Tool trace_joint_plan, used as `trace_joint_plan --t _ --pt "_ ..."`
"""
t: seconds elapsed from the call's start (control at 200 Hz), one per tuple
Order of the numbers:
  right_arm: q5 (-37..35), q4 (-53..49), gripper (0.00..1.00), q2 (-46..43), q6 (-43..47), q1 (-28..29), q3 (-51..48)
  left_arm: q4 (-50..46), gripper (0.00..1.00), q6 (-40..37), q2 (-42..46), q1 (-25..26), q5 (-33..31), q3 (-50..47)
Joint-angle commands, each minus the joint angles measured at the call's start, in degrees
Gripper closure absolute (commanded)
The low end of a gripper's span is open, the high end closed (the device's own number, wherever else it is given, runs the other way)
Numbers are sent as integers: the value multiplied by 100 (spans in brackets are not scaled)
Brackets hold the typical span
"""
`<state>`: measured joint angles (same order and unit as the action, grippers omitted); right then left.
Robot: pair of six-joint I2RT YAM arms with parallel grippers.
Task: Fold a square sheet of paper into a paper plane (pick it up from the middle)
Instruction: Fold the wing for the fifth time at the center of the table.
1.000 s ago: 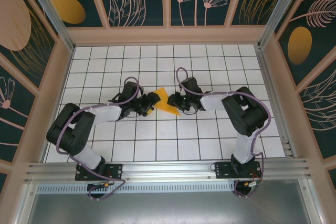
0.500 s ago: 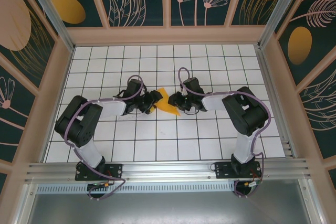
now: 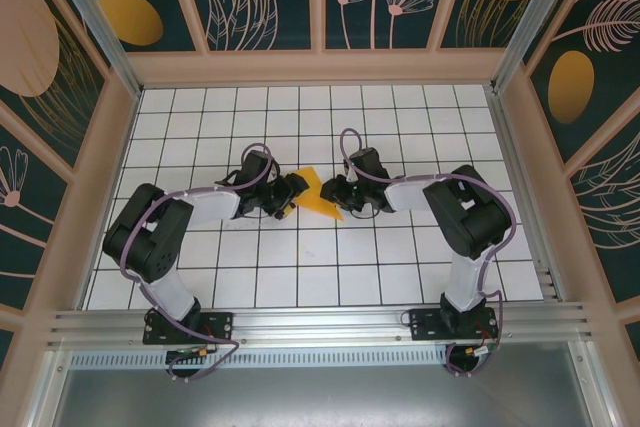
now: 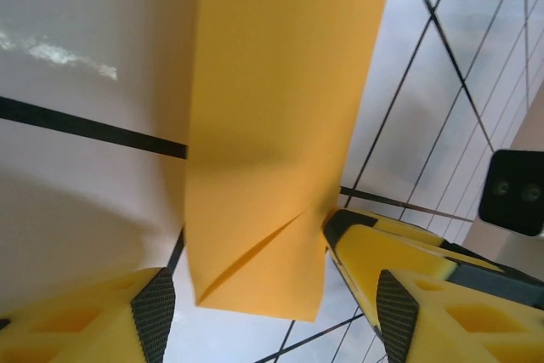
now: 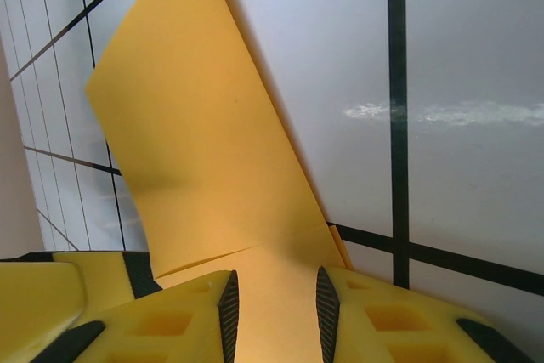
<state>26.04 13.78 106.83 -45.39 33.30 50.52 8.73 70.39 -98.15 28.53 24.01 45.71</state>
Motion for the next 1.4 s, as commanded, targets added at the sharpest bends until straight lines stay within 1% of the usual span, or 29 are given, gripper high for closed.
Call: trace_joint_plan --t 0.0,0.14,0.185,0.255,0.305,0.505,0.621,0.681,0.731,0.786,0.851,0.986,1.071,1.136,1.231,1.296,1.391 --pt "-135 -358 66 126 -11 -104 -211 -114 34 -5 95 47 -42 -30" --pt "-117 -354 66 135 -9 -104 -201 -41 37 -9 25 47 49 33" --pt "-108 -342 66 126 -14 -104 -201 -17 38 -16 -155 47 66 32" --pt "-61 -319 66 132 -22 -107 -201 84 42 7 -212 45 124 39" --pt "-17 -284 66 135 -23 -112 -203 207 46 29 -253 46 204 47" --pt "63 -74 64 22 36 -114 -261 474 56 95 -400 46 345 104" --pt "39 144 59 -201 267 -113 -365 529 67 89 -458 46 370 153" --pt "-56 169 56 -372 446 -113 -386 546 75 106 -459 49 359 148" --pt "-175 156 55 -533 683 -113 -361 553 80 101 -455 47 360 141" --pt "-381 102 54 -709 947 -113 -311 616 83 115 -441 49 367 116" --pt "-603 148 52 -963 1256 -113 -310 669 90 125 -401 46 369 78" --pt "-1132 289 48 -1451 2014 -43 -497 621 94 123 -326 51 373 86" --pt "-1299 464 46 -1635 2551 41 -709 576 95 122 -310 55 393 109" --pt "-1583 627 46 -1750 3086 211 -923 542 96 126 -293 54 399 122" --pt "-2055 1489 47 -1905 4075 579 -1529 462 96 126 -269 47 379 164" --pt "-2131 1873 48 -1921 4395 662 -1745 412 96 118 -274 55 385 193" --pt "-2167 2146 49 -1879 4790 790 -1882 356 96 118 -260 51 389 219"
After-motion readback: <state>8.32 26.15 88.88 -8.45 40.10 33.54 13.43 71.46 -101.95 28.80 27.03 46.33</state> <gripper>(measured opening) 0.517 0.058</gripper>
